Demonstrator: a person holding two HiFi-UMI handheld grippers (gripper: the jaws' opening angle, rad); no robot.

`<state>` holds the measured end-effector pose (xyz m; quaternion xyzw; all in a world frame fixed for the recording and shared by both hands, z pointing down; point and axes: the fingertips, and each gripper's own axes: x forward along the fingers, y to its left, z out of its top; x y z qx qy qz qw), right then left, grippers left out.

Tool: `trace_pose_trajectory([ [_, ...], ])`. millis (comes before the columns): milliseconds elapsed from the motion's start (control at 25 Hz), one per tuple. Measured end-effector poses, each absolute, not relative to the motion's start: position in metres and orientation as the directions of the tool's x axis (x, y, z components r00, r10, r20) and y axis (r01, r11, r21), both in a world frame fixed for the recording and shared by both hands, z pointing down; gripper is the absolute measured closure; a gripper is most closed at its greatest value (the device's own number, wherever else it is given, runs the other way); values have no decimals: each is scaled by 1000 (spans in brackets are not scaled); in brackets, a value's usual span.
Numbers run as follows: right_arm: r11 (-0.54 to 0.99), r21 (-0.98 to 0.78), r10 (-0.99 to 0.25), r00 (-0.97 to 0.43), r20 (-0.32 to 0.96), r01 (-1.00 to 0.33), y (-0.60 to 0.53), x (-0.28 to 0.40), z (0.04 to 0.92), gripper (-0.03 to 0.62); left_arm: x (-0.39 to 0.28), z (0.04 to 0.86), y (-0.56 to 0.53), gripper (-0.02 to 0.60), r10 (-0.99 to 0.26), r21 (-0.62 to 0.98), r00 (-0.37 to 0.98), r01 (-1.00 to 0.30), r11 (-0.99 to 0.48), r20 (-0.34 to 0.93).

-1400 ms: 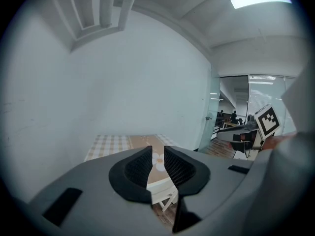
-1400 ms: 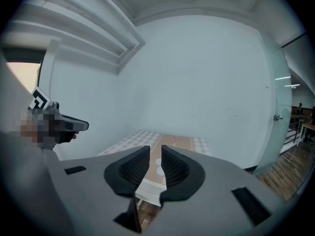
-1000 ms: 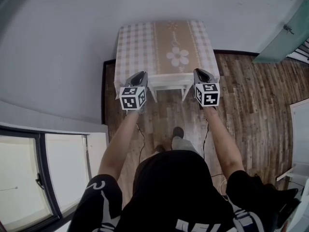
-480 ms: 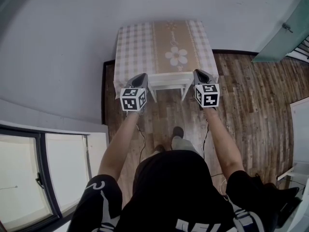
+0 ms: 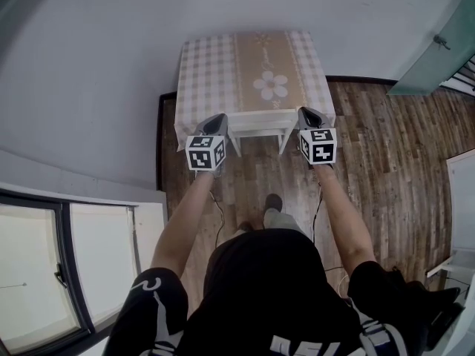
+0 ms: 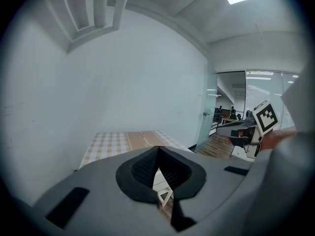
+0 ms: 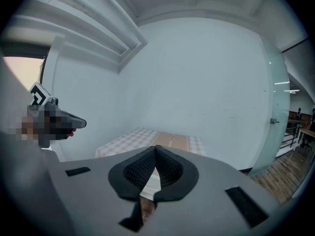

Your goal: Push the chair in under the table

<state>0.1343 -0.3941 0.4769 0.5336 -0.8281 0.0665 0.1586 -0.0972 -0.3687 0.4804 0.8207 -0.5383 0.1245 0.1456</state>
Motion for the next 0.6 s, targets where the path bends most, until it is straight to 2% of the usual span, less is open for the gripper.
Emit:
trace_pose_trajectory([
  [600, 423, 27, -858, -390, 335, -906, -392, 138, 478, 580, -102, 480, -367, 557, -854, 92, 370, -927, -363, 367],
])
